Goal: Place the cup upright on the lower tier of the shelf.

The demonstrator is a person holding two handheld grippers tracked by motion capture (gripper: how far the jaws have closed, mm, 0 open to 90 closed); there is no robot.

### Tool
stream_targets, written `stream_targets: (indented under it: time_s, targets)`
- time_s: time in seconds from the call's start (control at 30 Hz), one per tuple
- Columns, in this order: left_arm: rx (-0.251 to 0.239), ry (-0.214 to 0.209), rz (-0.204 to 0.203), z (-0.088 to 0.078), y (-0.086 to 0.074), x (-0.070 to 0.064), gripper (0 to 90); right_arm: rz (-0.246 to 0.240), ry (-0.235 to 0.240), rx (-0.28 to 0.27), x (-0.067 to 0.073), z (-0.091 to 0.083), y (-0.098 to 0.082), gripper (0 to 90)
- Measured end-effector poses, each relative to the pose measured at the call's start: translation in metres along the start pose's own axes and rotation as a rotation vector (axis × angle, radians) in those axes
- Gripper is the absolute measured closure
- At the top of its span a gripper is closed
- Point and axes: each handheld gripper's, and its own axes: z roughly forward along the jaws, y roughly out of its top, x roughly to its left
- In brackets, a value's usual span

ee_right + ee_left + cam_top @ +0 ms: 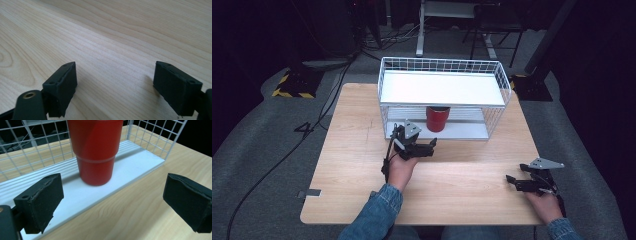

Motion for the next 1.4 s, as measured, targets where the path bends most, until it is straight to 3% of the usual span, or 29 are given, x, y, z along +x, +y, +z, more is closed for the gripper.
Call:
stream_targets:
  time_s: [0.17, 0.37, 0.6, 0.83, 1.0, 1.27, 1.4]
  targets:
    - [-0.001, -0.034, -0.001, -0.028, -0.004, 0.005, 4.5, 0.002, -0.002, 0.0, 0.0, 0.003, 0.003, 18.8]
    - [0.012, -0.022, 0.016, -0.056, -0.01, 0.013, 4.8, 0.004, -0.004, -0.001, 0.0, 0.004, 0.004, 18.7]
    - [0.018, -0.056, -0.025, -0.079, -0.017, 0.021, 6.3, 0.003, -0.004, 0.0, 0.0, 0.004, 0.004, 18.7]
    - [0.034, -0.058, 0.001, -0.102, -0.026, 0.025, 6.4, 0.002, -0.004, 0.0, 0.0, 0.004, 0.004, 18.7]
    - [0.068, -0.046, -0.017, -0.112, -0.047, 0.031, 6.7, 0.002, -0.004, 0.0, 0.0, 0.004, 0.004, 18.7]
    - [0.141, -0.004, -0.002, -0.125, -0.078, 0.038, 7.3, 0.001, -0.007, -0.001, 0.001, 0.004, 0.004, 18.9]
    - [0.193, -0.004, -0.027, -0.124, -0.095, 0.042, 8.4, 0.003, -0.01, -0.001, 0.001, 0.004, 0.003, 19.1]
